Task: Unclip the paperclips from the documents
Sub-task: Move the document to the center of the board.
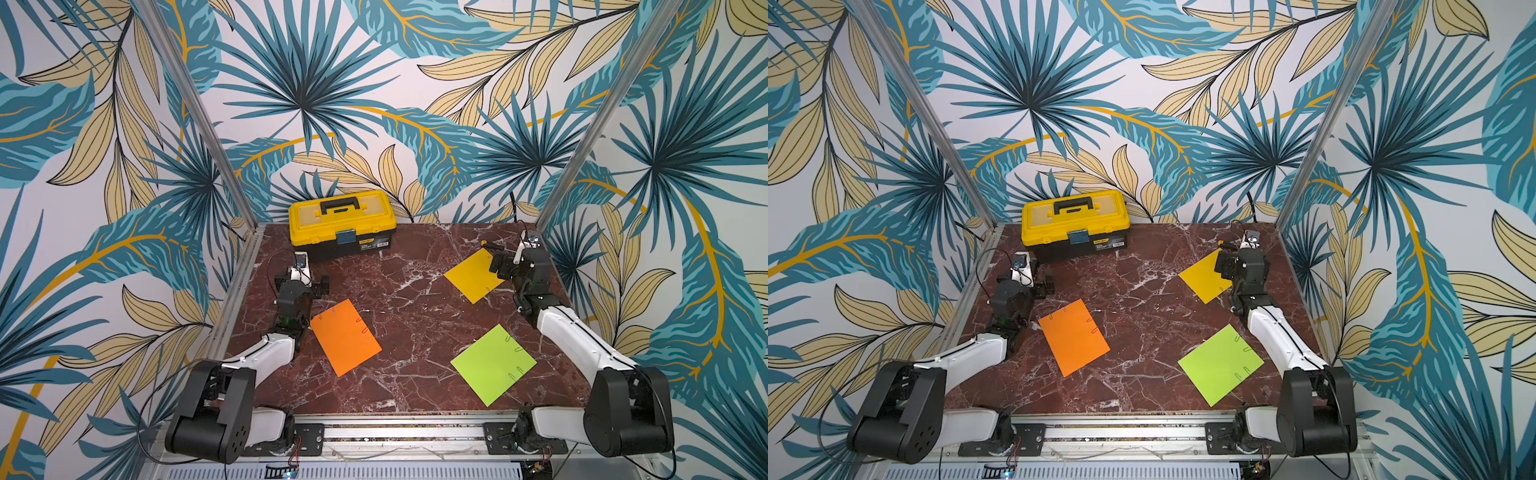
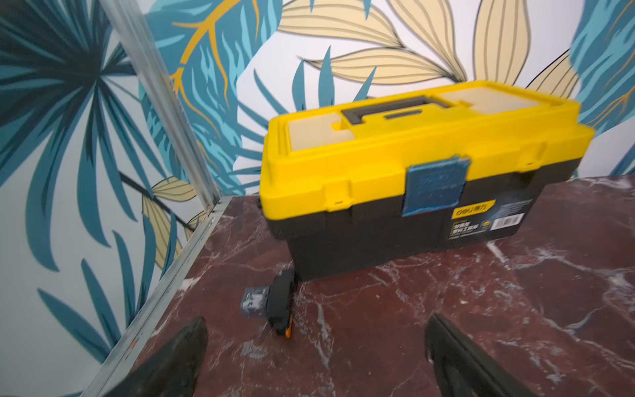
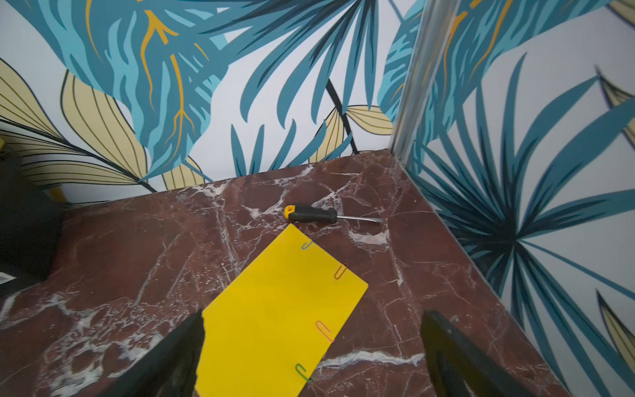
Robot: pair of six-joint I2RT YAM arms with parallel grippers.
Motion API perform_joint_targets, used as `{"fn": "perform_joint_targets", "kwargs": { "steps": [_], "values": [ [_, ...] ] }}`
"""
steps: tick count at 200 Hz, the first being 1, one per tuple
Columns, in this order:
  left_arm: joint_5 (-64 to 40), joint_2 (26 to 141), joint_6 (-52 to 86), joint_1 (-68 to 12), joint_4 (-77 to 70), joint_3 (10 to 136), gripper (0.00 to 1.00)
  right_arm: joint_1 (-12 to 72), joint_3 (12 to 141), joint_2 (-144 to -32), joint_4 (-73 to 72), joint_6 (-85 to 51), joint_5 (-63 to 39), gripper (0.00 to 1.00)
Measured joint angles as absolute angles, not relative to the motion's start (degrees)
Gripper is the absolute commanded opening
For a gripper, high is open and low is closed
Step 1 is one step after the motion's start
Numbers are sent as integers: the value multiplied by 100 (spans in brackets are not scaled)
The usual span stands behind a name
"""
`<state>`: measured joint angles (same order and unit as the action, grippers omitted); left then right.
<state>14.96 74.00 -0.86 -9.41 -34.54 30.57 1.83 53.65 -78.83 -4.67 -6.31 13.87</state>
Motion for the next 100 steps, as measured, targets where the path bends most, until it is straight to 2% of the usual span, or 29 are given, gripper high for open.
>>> {"fn": "perform_joint_targets", "kwargs": {
  "steps": [19, 34, 52, 100],
  "values": [
    [1313, 7253, 145, -1002, -2869, 3332, 100, 193, 6117, -8497, 469, -751, 864, 75],
    [1122, 7227, 360, -1035, -2399, 3509, 100, 193, 6582, -9000, 1096, -847, 506, 73],
    [805, 7295, 637, -1083, -1833, 3763, 100, 193, 7015, -9537, 1706, -930, 172, 66],
    [-226, 7797, 1378, -1190, -1017, 4217, 100, 193, 8095, -10763, 2777, -1186, -432, 67]
  ]
}}
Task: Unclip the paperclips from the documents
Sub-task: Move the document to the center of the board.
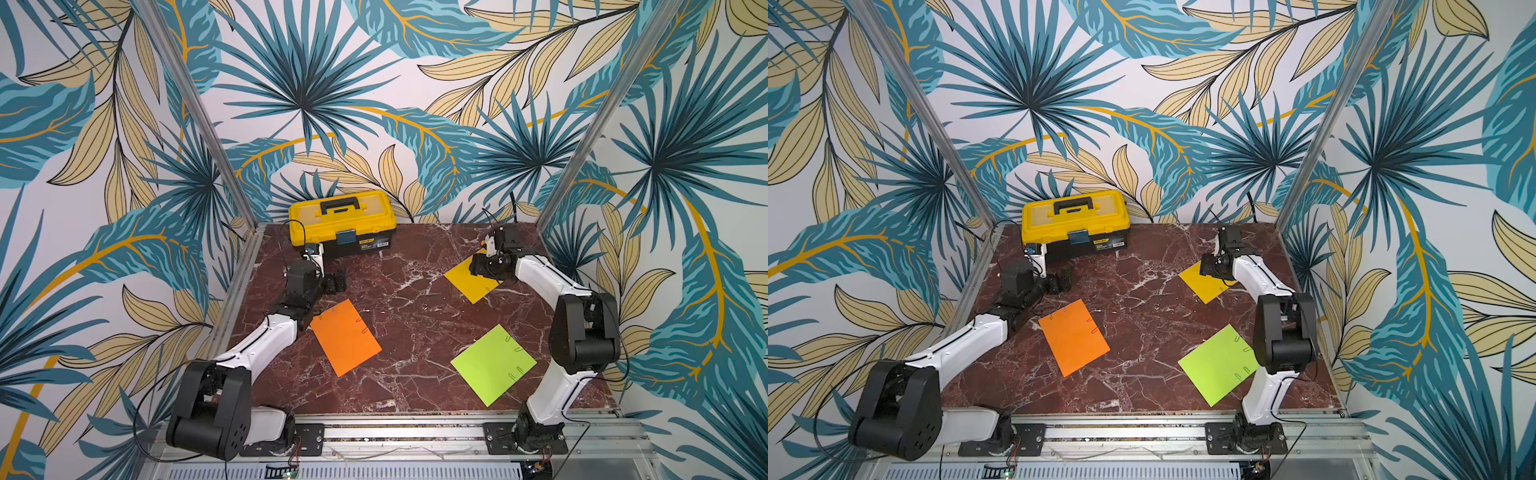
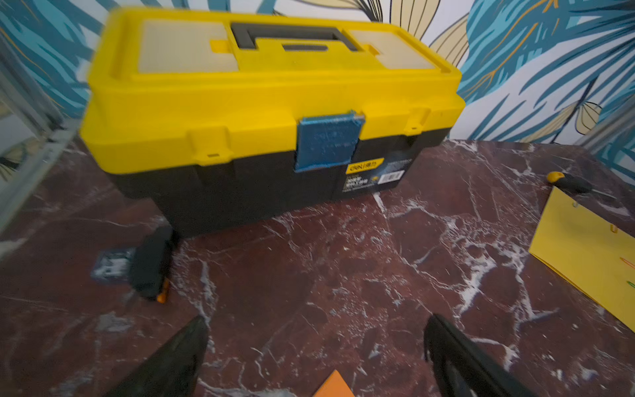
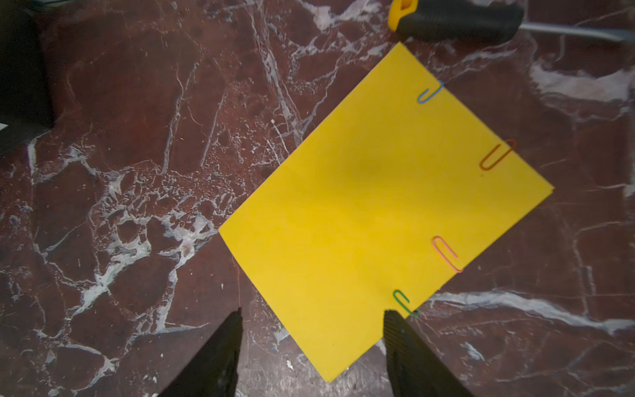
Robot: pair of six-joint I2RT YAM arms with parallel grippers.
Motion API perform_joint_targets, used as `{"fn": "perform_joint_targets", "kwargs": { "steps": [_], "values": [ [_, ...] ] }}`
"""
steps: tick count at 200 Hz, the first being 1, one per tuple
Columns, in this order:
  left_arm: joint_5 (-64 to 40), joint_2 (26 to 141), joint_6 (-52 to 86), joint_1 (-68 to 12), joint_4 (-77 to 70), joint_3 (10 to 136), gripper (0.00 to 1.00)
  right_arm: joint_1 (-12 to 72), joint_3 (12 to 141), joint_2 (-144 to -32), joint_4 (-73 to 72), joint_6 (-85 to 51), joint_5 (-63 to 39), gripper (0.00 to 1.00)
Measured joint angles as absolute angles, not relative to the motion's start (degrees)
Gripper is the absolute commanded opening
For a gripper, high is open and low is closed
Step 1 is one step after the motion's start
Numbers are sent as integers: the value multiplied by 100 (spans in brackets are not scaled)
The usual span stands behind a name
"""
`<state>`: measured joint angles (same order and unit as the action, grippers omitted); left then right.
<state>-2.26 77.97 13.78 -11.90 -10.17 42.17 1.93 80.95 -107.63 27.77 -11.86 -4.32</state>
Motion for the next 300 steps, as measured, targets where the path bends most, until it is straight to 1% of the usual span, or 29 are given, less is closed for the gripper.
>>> {"fn": "perform_joint_targets", "kwargs": {
  "steps": [52, 104, 188, 230, 252, 271, 286, 300],
  "values": [
    [-672, 8099, 1732, -1354, -733, 4217, 100, 193, 8617, -11675, 3221, -1420, -825, 67],
    [-810, 8112, 1846, -1380, -701, 4224, 99, 268, 8906, -12036, 3656, -1476, -985, 67],
    [-947, 8221, 1968, -1435, -698, 4259, 100, 1229, 8925, -12020, 4558, -930, -1074, 67],
    [-993, 8252, 1994, -1494, -587, 4407, 100, 1890, 8479, -11732, 4862, -829, -1090, 67],
    [-1020, 8252, 1984, -1518, -495, 4506, 100, 2036, 8029, -11399, 4917, -906, -1177, 72],
    [-1044, 8252, 1957, -1553, -414, 4574, 100, 1852, 7769, -11019, 4945, -1153, -1256, 74],
    [-1059, 8263, 1929, -1610, -340, 4657, 100, 1529, 7745, -10637, 4871, -1420, -1284, 77],
    [-1074, 8287, 1885, -1691, -298, 4748, 100, 1140, 7749, -10252, 4665, -1710, -1245, 78]
  ]
}}
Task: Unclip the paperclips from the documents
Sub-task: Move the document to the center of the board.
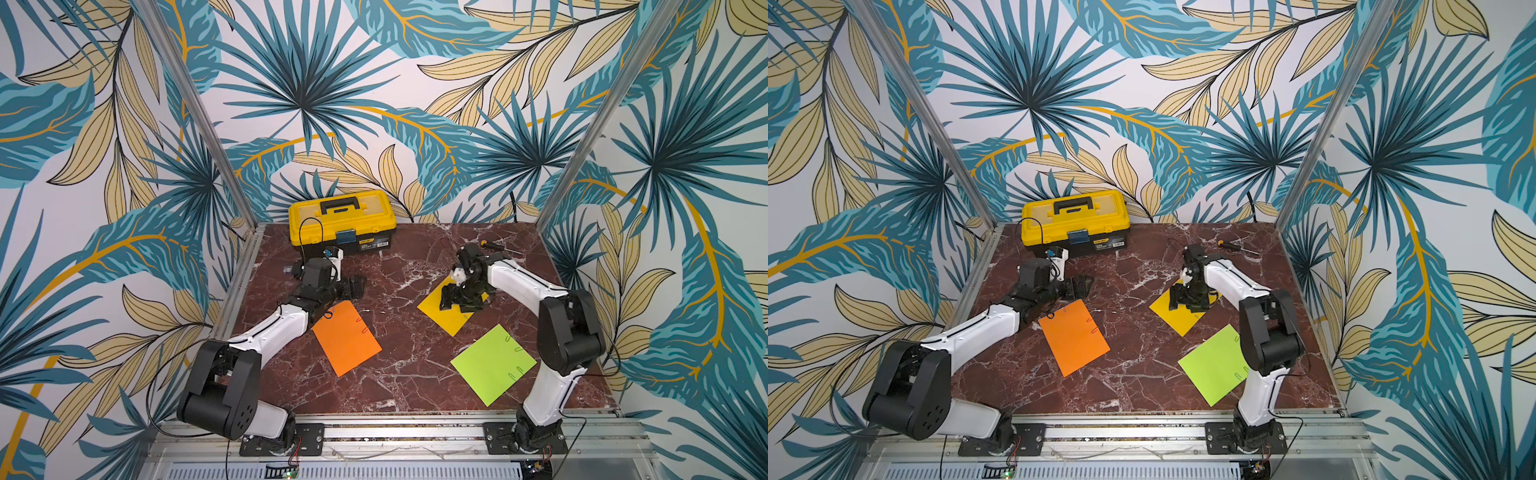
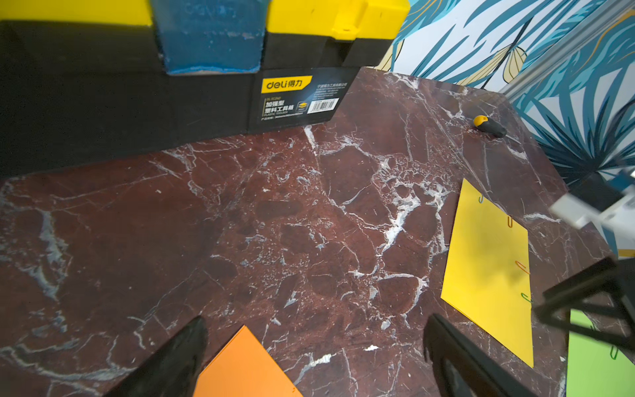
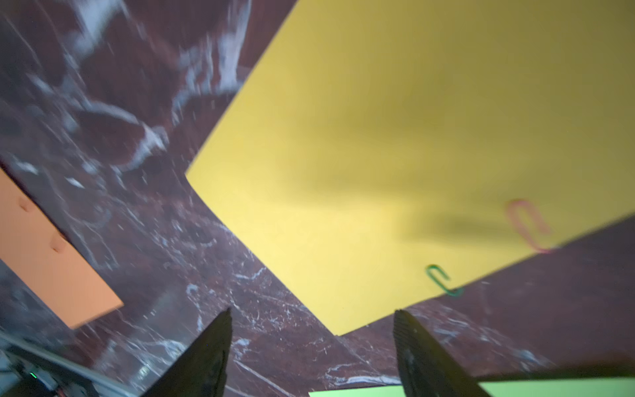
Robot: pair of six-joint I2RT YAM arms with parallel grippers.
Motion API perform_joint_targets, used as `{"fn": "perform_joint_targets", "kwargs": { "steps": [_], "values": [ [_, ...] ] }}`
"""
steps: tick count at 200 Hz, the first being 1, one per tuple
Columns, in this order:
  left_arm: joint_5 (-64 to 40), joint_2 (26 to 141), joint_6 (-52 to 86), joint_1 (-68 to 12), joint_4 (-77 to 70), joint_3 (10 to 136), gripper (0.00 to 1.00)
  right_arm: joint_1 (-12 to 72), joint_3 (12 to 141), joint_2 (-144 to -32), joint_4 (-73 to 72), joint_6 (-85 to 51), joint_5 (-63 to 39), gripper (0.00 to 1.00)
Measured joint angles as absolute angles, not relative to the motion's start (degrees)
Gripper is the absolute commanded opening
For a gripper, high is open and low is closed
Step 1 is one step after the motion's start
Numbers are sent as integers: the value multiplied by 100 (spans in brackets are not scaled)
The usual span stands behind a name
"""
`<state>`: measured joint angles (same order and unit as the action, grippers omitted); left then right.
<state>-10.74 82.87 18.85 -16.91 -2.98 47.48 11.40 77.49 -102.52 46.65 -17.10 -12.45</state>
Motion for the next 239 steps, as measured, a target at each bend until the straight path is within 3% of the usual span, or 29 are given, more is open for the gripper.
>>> {"fn": "perform_joint_targets", "kwargs": {
  "steps": [27, 76, 154, 239],
  "values": [
    [-1140, 8392, 1850, -1848, -266, 4877, 100, 508, 7874, -10042, 4456, -2152, -1092, 78],
    [-1197, 8606, 1850, -2067, -163, 4897, 100, 78, 8049, -10866, 4348, -2532, -1129, 77],
    [-1273, 8667, 1848, -2132, -145, 4897, 100, 47, 8156, -11487, 4353, -2694, -1417, 74],
    [-1448, 9107, 1863, -2202, -123, 5096, 99, 589, 9666, -12433, 5459, -1688, -1251, 73]
  ]
}}
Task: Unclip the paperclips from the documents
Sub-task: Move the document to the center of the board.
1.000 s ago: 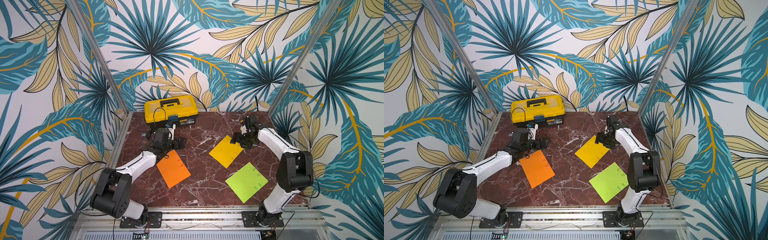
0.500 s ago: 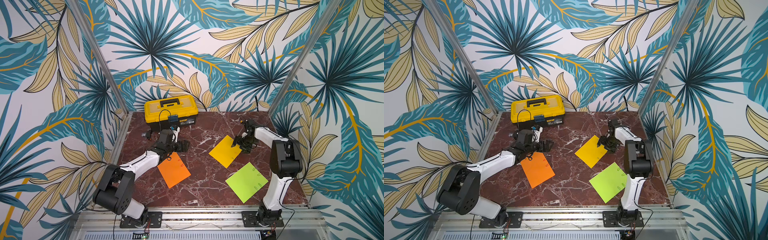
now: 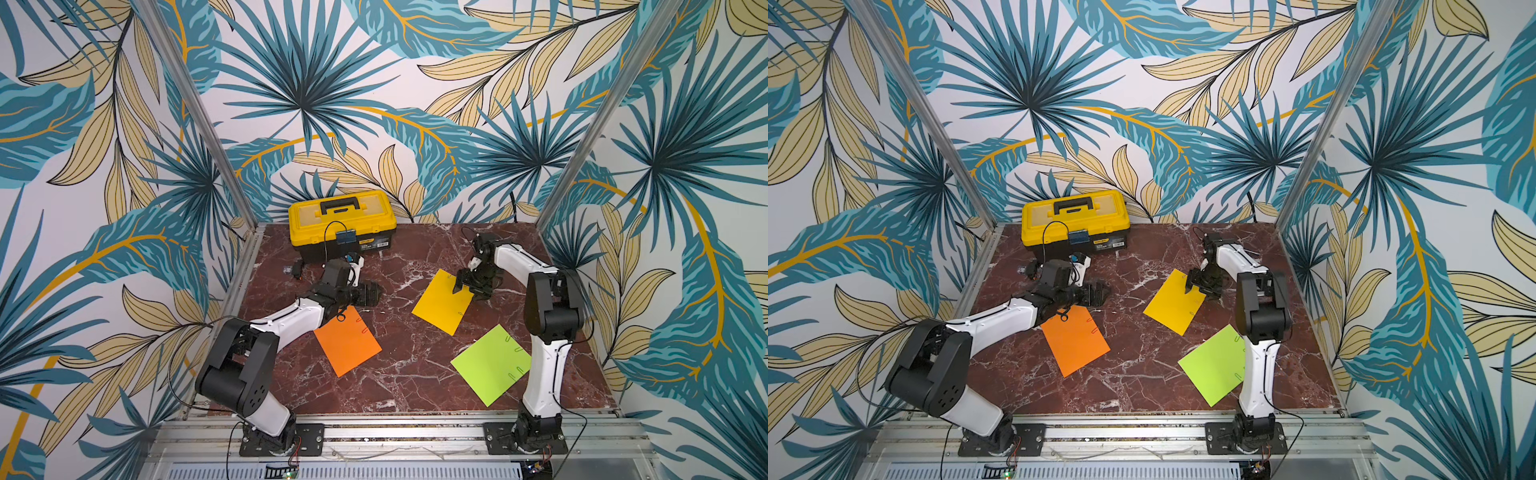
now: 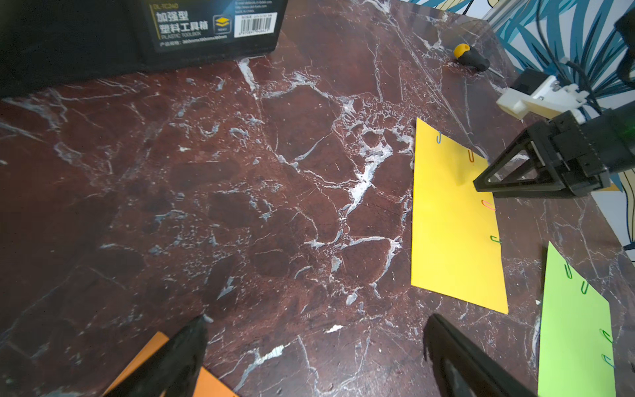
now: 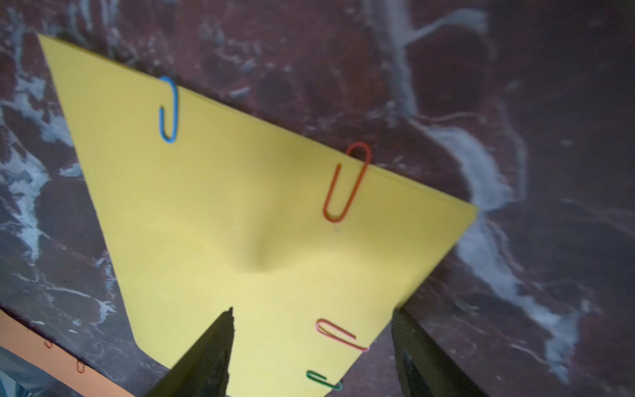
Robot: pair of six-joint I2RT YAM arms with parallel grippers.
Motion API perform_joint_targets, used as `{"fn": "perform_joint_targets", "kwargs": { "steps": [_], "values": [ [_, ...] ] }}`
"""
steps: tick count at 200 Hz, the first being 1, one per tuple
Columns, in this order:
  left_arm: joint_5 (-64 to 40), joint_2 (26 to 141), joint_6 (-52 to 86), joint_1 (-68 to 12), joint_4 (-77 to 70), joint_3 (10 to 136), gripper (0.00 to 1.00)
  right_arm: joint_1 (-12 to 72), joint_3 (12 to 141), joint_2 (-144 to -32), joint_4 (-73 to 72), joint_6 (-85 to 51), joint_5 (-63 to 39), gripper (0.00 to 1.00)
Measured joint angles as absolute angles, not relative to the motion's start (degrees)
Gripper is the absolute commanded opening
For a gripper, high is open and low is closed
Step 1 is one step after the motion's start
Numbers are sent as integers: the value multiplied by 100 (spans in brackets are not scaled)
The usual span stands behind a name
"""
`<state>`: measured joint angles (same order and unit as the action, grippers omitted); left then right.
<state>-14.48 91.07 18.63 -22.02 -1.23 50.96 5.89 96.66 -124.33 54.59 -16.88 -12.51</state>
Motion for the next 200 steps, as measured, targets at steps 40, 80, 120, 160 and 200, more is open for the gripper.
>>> {"fn": "perform_joint_targets", "kwargs": {
  "steps": [40, 80, 120, 160, 200],
  "values": [
    [-1601, 9306, 1865, -2292, -64, 5363, 100, 1188, 10348, -12849, 6014, -1160, -1055, 73],
    [-1800, 9614, 1848, -2381, 115, 5739, 99, 1743, 10685, -13013, 6320, -757, -989, 74],
    [-1994, 10027, 1824, -2421, 384, 6189, 100, 1953, 10648, -12929, 6165, -762, -1031, 74],
    [-2255, 10654, 1680, -2429, 958, 6987, 100, 1446, 9623, -12108, 5446, -1573, -1280, 75],
    [-2565, 11288, 1588, -2506, 1721, 7808, 99, 1118, 9286, -11710, 4751, -2204, -1455, 76]
  ]
}}
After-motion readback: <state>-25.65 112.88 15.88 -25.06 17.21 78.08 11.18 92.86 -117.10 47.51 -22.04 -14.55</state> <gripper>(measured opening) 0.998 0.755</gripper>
